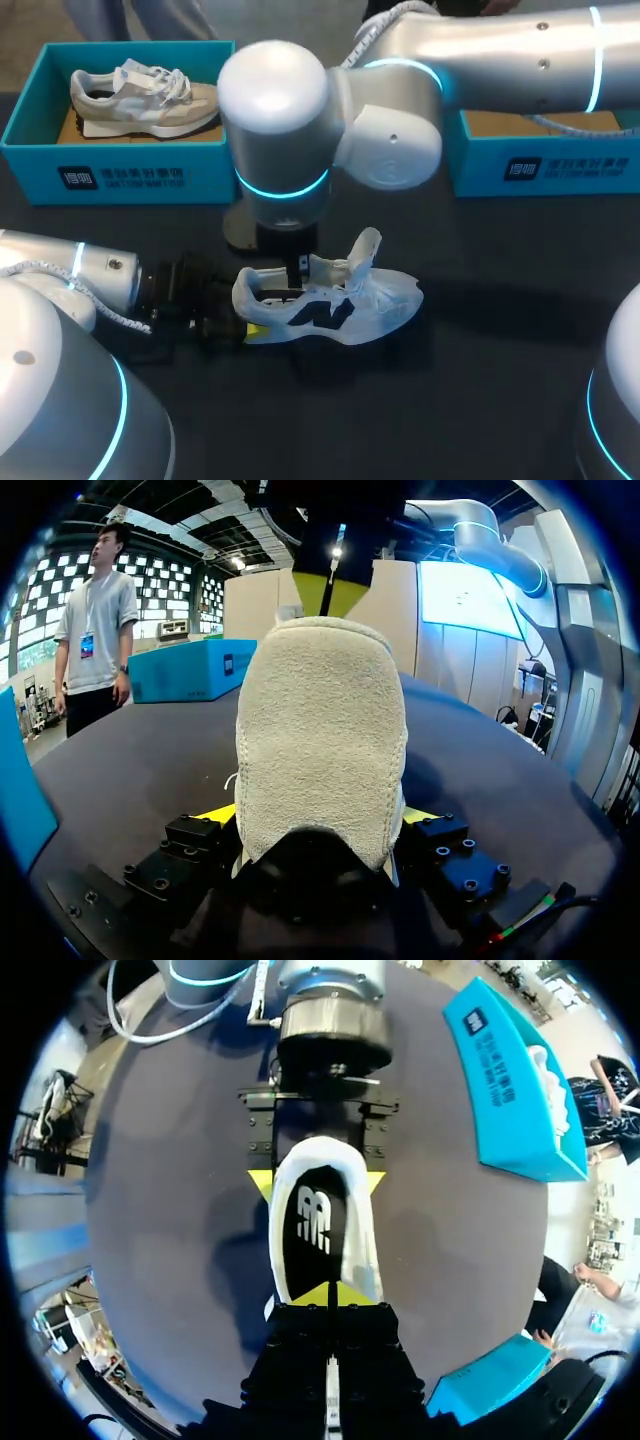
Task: Take the shoe out of the shoebox, open the shoe tongue, remove and reinsert the insole, then place the shoe into the shoebox
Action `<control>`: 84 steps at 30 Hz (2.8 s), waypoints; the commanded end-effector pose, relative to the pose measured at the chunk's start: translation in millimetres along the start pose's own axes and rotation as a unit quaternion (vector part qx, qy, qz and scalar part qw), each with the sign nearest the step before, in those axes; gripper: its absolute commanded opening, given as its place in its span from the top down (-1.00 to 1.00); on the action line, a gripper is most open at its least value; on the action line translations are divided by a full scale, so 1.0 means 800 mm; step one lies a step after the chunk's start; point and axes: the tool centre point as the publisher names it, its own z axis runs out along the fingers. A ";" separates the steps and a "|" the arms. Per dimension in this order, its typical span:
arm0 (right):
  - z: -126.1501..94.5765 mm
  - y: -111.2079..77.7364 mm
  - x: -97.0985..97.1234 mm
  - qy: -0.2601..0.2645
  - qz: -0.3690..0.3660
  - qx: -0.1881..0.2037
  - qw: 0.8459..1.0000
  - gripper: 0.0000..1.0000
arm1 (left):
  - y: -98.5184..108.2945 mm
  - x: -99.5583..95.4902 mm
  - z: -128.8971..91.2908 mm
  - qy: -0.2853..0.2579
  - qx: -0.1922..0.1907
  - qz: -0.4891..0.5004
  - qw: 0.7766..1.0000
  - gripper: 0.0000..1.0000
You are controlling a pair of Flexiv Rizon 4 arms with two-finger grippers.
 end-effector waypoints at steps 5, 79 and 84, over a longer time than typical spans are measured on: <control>0.042 0.002 -0.008 0.030 -0.021 0.012 0.999 1.00 | 0.003 0.003 0.004 -0.001 0.000 0.000 1.000 1.00; 0.137 -0.017 0.027 0.149 -0.012 0.023 0.988 0.34 | 0.003 0.003 0.004 -0.001 0.000 0.000 1.000 1.00; 0.136 -0.018 0.030 0.153 -0.010 0.024 0.988 0.70 | 0.003 0.003 0.004 -0.001 0.000 0.000 1.000 1.00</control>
